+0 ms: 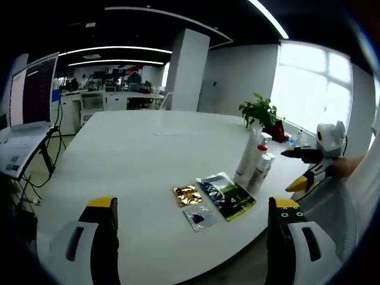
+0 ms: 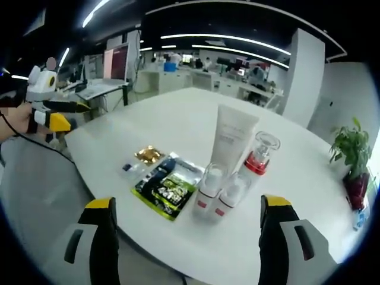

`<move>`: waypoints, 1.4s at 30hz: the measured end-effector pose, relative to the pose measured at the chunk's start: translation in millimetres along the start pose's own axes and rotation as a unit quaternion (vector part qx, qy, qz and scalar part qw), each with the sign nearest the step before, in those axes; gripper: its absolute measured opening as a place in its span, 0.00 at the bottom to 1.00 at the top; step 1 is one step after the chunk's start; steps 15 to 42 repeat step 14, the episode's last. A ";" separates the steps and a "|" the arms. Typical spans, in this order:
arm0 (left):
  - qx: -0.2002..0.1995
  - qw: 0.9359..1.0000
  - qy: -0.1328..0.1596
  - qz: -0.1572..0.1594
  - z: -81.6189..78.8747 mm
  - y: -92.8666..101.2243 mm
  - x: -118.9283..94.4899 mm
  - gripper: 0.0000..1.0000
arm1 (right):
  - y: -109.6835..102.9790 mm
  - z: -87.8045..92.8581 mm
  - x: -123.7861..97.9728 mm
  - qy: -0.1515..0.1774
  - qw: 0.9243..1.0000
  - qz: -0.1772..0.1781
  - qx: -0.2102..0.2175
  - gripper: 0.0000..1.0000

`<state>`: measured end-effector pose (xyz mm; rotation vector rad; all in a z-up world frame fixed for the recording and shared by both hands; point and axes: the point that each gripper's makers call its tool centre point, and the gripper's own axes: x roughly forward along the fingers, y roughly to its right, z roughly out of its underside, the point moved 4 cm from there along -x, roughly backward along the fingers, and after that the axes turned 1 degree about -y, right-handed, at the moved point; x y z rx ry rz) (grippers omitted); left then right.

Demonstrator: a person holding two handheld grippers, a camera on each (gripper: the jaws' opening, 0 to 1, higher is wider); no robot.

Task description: Arrange the skincare products in the storage area until every visible bottle or jar stands upright without overlapping.

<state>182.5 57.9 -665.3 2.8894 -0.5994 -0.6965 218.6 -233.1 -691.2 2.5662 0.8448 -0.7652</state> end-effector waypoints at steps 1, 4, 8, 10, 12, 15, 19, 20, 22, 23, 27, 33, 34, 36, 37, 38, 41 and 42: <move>-0.001 1.000 -0.002 0.000 0.7 -0.2 0.1 0.99 | -0.1 0.2 0.8 0.001 1.000 0.000 0.001 0.99; 0.003 1.000 -0.005 0.001 2.2 -3.2 1.0 0.99 | -0.5 -0.4 -0.4 0.000 1.000 0.002 0.001 0.99; 0.008 1.000 -0.012 0.003 4.5 -2.9 1.8 0.99 | 1.0 -0.7 -1.8 0.001 1.000 0.006 0.005 0.99; 0.012 1.000 -0.016 0.005 5.4 -1.8 2.1 0.99 | 1.7 0.2 -0.6 0.001 1.000 0.007 0.006 0.99; 0.015 1.000 -0.019 0.005 6.0 -2.0 2.4 0.99 | 0.9 -0.5 -1.5 0.000 1.000 0.006 0.006 0.99; 0.017 1.000 -0.021 0.005 6.3 -1.3 2.5 0.99 | 0.5 -0.2 -1.4 -0.001 1.000 0.005 0.005 0.99; 0.017 1.000 -0.021 0.005 6.3 -1.3 2.5 0.99 | 0.5 -0.2 -1.4 -0.001 1.000 0.005 0.005 0.99; 0.017 1.000 -0.021 0.005 6.3 -1.3 2.5 0.99 | 0.5 -0.2 -1.4 -0.001 1.000 0.005 0.005 0.99; 0.017 1.000 -0.021 0.005 6.3 -1.3 2.5 0.99 | 0.5 -0.2 -1.4 -0.001 1.000 0.005 0.005 0.99; 0.017 1.000 -0.021 0.005 6.3 -1.3 2.5 0.99 | 0.5 -0.2 -1.4 -0.001 1.000 0.005 0.005 0.99; 0.017 1.000 -0.021 0.005 6.3 -1.3 2.5 0.99 | 0.5 -0.2 -1.4 -0.001 1.000 0.005 0.005 0.99; 0.017 1.000 -0.021 0.005 6.3 -1.3 2.5 0.99 | 0.5 -0.2 -1.4 -0.001 1.000 0.005 0.005 0.99; 0.017 1.000 -0.021 0.005 6.3 -1.3 2.5 0.99 | 0.5 -0.2 -1.4 -0.001 1.000 0.005 0.005 0.99; 0.017 1.000 -0.021 0.005 6.3 -1.3 2.5 0.99 | 0.5 -0.2 -1.4 -0.001 1.000 0.005 0.005 0.99; 0.017 1.000 -0.021 0.005 6.3 -1.3 2.5 0.99 | 0.5 -0.2 -1.4 -0.001 1.000 0.005 0.005 0.99; 0.017 1.000 -0.021 0.005 6.3 -1.3 2.5 0.99 | 0.5 -0.2 -1.4 -0.001 1.000 0.005 0.005 0.99; 0.017 1.000 -0.021 0.005 6.3 -1.3 2.5 0.99 | 0.5 -0.2 -1.4 -0.001 1.000 0.005 0.005 0.99; 0.017 1.000 -0.021 0.005 6.3 -1.3 2.5 0.99 | 0.5 -0.2 -1.4 -0.001 1.000 0.005 0.005 0.99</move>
